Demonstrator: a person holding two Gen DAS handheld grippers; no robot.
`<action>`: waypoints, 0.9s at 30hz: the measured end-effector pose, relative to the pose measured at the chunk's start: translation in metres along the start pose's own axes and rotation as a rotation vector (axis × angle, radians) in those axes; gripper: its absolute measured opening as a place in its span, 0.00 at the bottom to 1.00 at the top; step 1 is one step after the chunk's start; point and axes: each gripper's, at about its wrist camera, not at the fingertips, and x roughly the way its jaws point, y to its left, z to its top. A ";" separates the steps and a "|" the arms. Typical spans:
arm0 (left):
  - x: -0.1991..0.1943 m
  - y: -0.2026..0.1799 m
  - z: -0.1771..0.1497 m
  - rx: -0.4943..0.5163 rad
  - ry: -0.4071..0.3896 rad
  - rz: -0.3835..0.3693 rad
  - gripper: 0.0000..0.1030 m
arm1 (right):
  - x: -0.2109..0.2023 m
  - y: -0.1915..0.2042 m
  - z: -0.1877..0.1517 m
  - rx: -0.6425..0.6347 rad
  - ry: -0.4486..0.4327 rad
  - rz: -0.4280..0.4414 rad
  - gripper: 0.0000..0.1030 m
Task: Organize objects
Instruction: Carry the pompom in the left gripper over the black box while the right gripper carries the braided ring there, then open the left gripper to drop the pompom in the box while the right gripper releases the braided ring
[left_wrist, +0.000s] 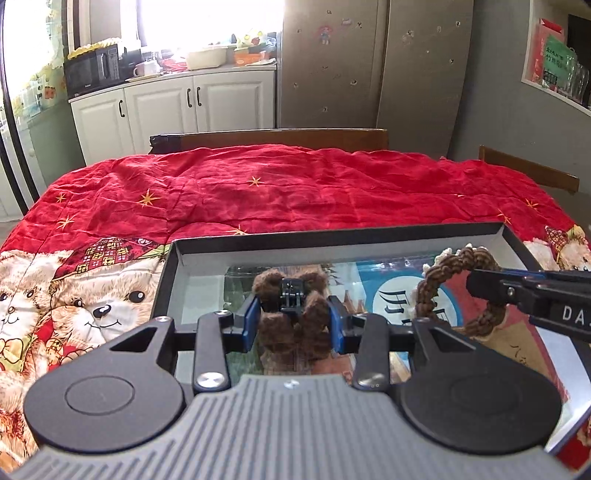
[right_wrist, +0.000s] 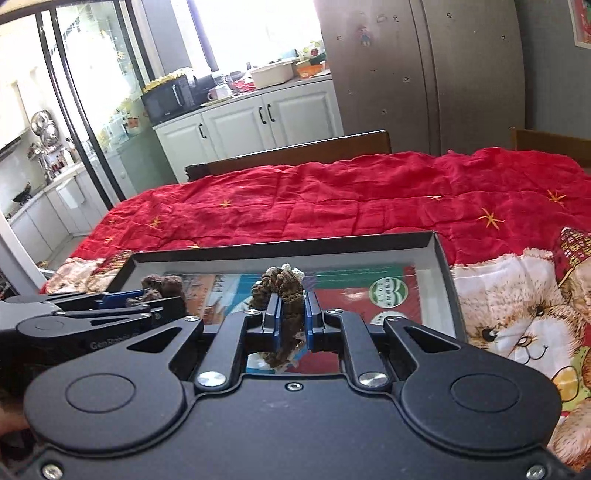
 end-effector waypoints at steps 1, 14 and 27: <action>0.002 0.000 0.000 0.001 0.003 0.000 0.43 | 0.001 0.000 0.000 -0.001 0.003 -0.006 0.12; 0.009 -0.001 -0.002 0.006 0.029 0.001 0.48 | 0.016 -0.008 -0.003 0.005 0.065 -0.046 0.12; 0.006 0.001 -0.002 0.010 0.018 0.012 0.72 | 0.016 -0.008 -0.001 -0.005 0.068 -0.074 0.29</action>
